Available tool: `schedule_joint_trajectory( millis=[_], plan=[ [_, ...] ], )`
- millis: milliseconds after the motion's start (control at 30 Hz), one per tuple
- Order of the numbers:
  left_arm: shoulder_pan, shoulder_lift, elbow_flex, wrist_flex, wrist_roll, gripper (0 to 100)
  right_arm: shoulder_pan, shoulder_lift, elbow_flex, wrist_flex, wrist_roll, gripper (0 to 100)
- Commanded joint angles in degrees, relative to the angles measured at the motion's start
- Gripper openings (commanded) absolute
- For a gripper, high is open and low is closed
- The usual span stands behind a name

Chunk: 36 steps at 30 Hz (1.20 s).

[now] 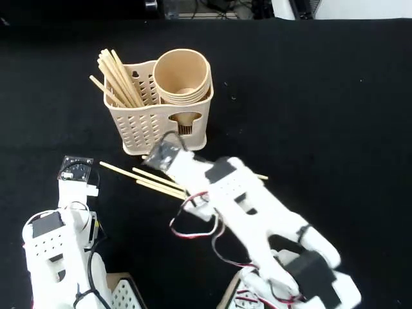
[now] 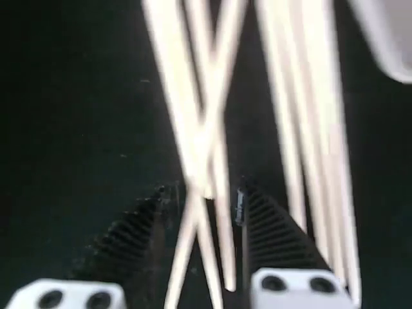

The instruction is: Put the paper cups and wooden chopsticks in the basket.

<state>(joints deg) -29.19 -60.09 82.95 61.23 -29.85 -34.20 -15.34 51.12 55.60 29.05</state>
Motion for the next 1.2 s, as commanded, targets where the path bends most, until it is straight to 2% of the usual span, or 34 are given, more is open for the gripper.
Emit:
schedule_joint_trajectory(
  millis=[0, 133, 400, 500, 667, 733, 867, 1167],
  plan=[
    [1.19, -0.35, 0.13, -0.70, -0.09, 14, -4.75, 2.07, -3.30, -0.88, 0.18, 15.6],
    [1.19, -0.35, 0.13, -0.70, -0.09, 14, -4.84, 6.99, -4.53, -5.45, -1.49, 15.7],
    [1.19, -0.35, 0.48, -0.79, -0.09, 14, -2.11, 18.59, -12.44, -2.55, -1.85, 20.8],
    [1.27, -0.35, 0.48, -0.79, -0.09, 14, -2.29, 20.26, -14.20, -1.23, -1.49, 16.9],
    [1.27, -0.35, 0.48, -0.79, -0.09, 14, -3.34, 20.53, -14.37, -1.14, -1.76, 0.7],
    [1.27, -0.35, 0.48, -0.79, -0.09, 14, -3.25, 20.53, -14.37, -1.05, -1.76, 1.5],
    [1.27, -0.35, 0.48, -0.79, -0.09, 14, -3.08, 17.27, -14.20, 0.00, -1.58, 1.2],
    [1.27, -0.35, 0.48, -0.79, -0.09, 14, -2.11, 1.54, -14.11, 9.32, -1.67, 1.2]
  ],
)
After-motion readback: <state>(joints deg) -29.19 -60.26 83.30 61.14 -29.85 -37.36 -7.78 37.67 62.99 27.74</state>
